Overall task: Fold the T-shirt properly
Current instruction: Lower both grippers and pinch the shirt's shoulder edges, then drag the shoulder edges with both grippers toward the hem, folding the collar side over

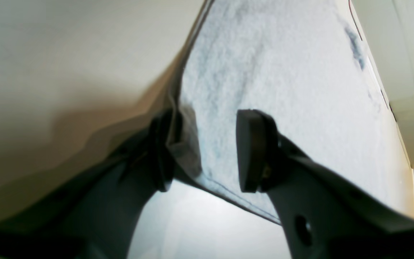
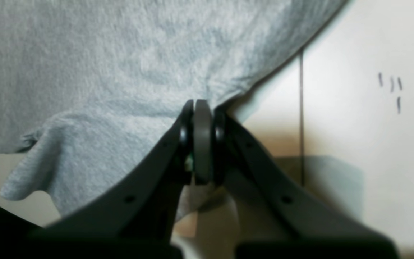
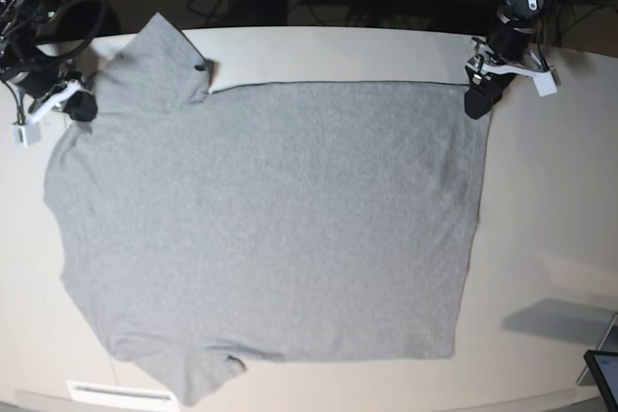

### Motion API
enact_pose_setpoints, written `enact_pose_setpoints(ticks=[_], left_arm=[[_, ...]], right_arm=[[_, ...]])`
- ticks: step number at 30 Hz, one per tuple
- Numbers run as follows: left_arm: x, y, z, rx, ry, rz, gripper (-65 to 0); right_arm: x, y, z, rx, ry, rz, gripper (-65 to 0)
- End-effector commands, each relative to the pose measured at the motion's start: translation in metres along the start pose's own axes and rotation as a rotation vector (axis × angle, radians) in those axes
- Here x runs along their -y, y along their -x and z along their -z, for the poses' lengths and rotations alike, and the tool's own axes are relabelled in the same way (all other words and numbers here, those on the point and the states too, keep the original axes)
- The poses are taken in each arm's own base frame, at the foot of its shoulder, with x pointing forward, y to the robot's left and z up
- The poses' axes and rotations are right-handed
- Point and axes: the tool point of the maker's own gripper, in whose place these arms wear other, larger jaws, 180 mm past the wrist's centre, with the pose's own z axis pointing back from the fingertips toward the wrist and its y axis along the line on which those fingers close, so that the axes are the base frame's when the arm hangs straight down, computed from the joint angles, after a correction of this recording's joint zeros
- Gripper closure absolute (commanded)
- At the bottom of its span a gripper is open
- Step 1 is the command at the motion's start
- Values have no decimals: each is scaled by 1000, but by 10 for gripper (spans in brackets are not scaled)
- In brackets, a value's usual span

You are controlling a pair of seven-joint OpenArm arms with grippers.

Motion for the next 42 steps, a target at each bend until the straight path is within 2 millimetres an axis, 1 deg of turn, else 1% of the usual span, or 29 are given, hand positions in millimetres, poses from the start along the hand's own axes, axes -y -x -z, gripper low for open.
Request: enact_pose_setpoints(ticks=[1,6,7,9,11,14,16,22,24,27,31,33,35,38,42], left_arm=[[-10,18,-4,-80,-47,11,-272],[-13,15,-6,-73,-54,11,-265],[-13,15,-6,-73,-54,13,-247],[-13,14,-6,-73,-54,16,-170],[-13,13,-5,-72,-53,17,-107],[-12,13,-5,-71,-52,18,-59],[-12,12,-5,-70,-52,21,0],[-11,12,-5,-68,-50,19,0],[-8,9,-5,-61,-42,26,0],[7,-1,-7,-39,-10,56,0],[35,-19,-9,7,52,109,0],[47,-27,-9,28,77,127,0],[52,-30,-9,37,87,134,0],[59,-36,-6,55,104,139,0],[59,-39,-4,62,106,137,0]], right_arm=[[5,-4,-5,-6,21,-22,-9],[6,-4,-5,-6,20,-20,-9],[6,-4,-5,-6,20,-20,-9],[6,-4,-5,-6,20,-20,-6],[6,-4,-5,-6,20,-20,-4],[6,-4,-5,-6,20,-20,-3],[6,-4,-5,-6,20,-20,-3],[5,-7,-6,-1,22,-30,-3],[10,-12,-9,1,35,-44,-3],[11,-15,-10,4,38,-50,-3],[19,-23,-18,8,58,-74,-3],[21,-31,-19,14,63,-87,-3],[23,-34,-21,-2,70,-98,-3],[24,-48,-22,-1,76,-119,-3],[22,-62,-22,0,75,-135,-3]])
